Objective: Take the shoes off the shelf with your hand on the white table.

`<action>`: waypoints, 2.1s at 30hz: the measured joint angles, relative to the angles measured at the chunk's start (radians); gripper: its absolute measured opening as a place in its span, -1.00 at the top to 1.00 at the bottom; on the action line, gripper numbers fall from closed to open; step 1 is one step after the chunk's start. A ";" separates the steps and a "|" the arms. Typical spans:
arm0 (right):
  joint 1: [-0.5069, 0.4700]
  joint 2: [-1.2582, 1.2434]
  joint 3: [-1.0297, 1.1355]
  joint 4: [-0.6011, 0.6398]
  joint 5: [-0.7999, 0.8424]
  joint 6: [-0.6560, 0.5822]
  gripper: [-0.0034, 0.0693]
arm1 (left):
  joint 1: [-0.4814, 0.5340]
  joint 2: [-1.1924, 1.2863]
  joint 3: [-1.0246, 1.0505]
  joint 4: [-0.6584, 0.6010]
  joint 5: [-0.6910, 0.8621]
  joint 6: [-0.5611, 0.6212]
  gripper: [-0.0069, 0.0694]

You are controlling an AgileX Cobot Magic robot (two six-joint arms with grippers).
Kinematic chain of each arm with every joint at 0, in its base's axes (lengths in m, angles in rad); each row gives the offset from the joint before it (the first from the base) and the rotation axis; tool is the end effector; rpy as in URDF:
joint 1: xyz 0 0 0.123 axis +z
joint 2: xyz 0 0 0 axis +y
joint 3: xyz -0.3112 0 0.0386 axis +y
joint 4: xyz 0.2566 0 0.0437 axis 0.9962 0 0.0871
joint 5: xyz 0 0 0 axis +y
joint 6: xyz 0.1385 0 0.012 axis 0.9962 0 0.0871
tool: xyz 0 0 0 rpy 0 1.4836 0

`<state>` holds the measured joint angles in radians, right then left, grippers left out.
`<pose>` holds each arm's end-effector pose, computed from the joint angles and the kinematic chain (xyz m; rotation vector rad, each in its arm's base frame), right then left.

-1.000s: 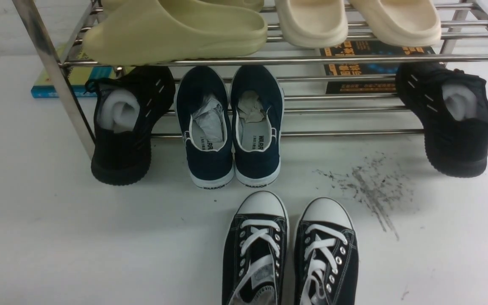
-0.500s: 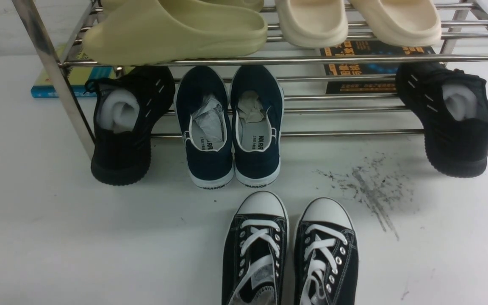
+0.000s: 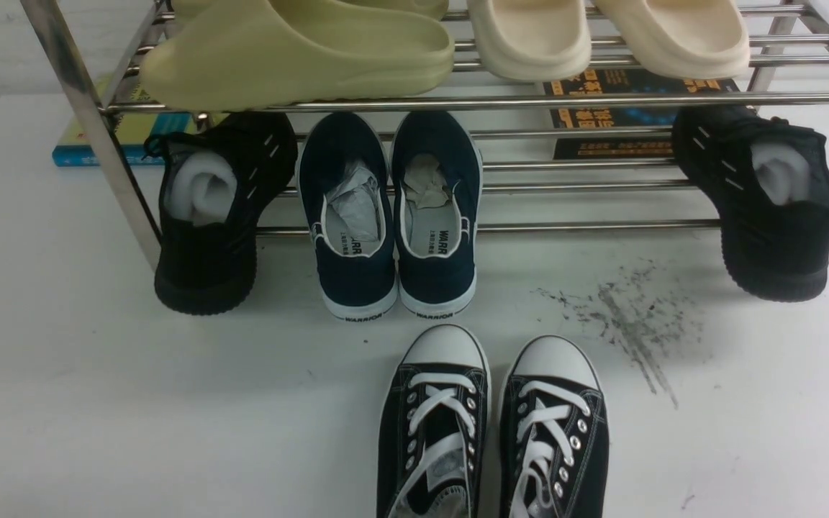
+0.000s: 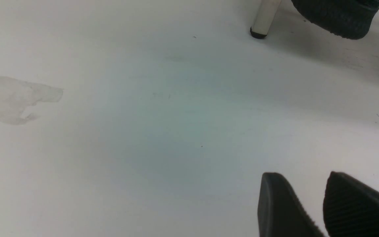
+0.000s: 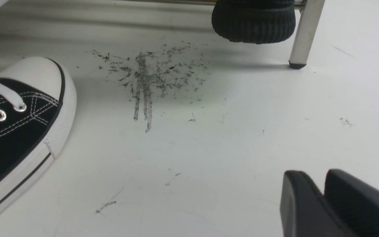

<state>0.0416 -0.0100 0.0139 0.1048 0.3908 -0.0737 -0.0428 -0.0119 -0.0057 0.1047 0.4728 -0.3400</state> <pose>0.0773 0.0088 0.1593 -0.0446 1.8764 0.0820 0.0740 0.0035 0.1563 -0.2289 1.9254 -0.1467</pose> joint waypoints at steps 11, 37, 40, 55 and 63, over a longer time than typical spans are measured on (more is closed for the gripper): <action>0.000 0.000 0.000 0.000 0.000 0.000 0.49 | 0.000 0.000 0.000 0.000 0.000 0.000 0.19; 0.000 0.000 0.000 0.001 0.000 0.000 0.37 | 0.000 0.000 0.000 0.000 0.000 0.000 0.19; 0.000 0.000 0.000 0.001 0.001 0.000 0.35 | 0.000 0.000 0.000 0.000 0.000 0.000 0.19; 0.000 0.000 0.000 0.001 0.001 0.000 0.30 | 0.000 0.000 0.000 0.000 0.000 0.000 0.19; 0.000 0.000 0.000 0.001 0.001 0.000 0.27 | 0.000 0.000 0.000 0.000 0.000 0.000 0.19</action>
<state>0.0416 -0.0100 0.0139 0.1057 0.3918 -0.0737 -0.0428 -0.0119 -0.0057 0.1047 0.4728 -0.3400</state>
